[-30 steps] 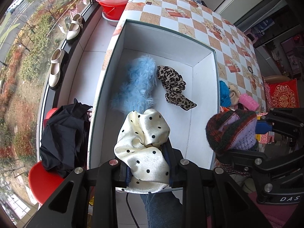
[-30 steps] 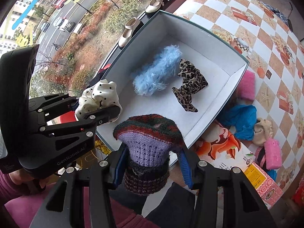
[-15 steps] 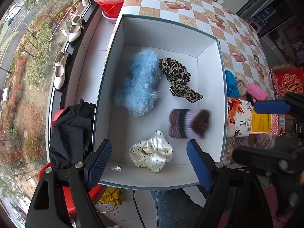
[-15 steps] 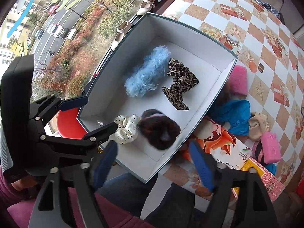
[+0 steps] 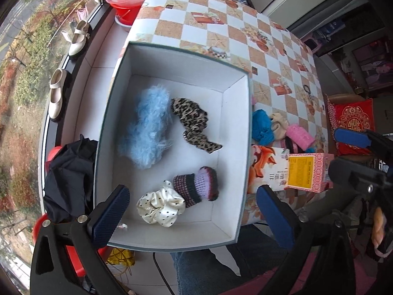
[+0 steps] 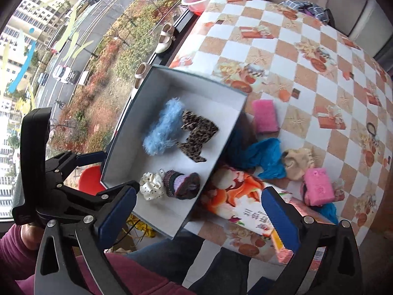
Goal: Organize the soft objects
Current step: 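Open both grippers to drop the scrunchie and hat into the box, then reach the left gripper to the beige sock while the right gripper reaches the pink sponge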
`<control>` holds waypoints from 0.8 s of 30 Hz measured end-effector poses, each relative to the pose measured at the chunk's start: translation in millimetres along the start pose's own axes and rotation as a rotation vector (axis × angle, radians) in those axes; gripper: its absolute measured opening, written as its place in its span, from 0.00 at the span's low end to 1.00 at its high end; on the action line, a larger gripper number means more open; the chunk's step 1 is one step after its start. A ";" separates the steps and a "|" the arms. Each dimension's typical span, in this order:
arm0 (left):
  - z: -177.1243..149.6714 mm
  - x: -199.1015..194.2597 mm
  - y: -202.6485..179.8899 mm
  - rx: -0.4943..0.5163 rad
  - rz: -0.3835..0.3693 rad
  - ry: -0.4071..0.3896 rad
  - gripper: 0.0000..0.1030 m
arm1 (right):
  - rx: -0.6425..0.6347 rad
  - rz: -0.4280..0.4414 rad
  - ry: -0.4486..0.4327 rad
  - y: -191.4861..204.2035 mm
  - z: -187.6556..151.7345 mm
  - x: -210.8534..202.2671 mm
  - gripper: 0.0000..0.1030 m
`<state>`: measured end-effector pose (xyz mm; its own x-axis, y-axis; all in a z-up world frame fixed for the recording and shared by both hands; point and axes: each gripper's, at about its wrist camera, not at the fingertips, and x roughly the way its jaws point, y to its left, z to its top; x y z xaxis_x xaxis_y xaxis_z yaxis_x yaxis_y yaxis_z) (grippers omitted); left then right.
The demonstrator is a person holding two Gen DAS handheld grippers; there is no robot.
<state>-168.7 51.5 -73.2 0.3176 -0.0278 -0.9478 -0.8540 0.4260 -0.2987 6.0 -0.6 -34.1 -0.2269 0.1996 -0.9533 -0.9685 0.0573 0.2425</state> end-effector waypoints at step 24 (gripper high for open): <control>48.9 64.0 -156.8 0.244 0.148 0.139 1.00 | 0.213 0.011 0.338 -222.4 1.4 99.3 1.00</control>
<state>5.6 27.2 -81.6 0.1231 -0.0657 -0.9902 -0.7573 0.6387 -0.1365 198.9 7.9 -182.5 -0.2927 -0.1295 -0.9474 -0.9308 0.2656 0.2512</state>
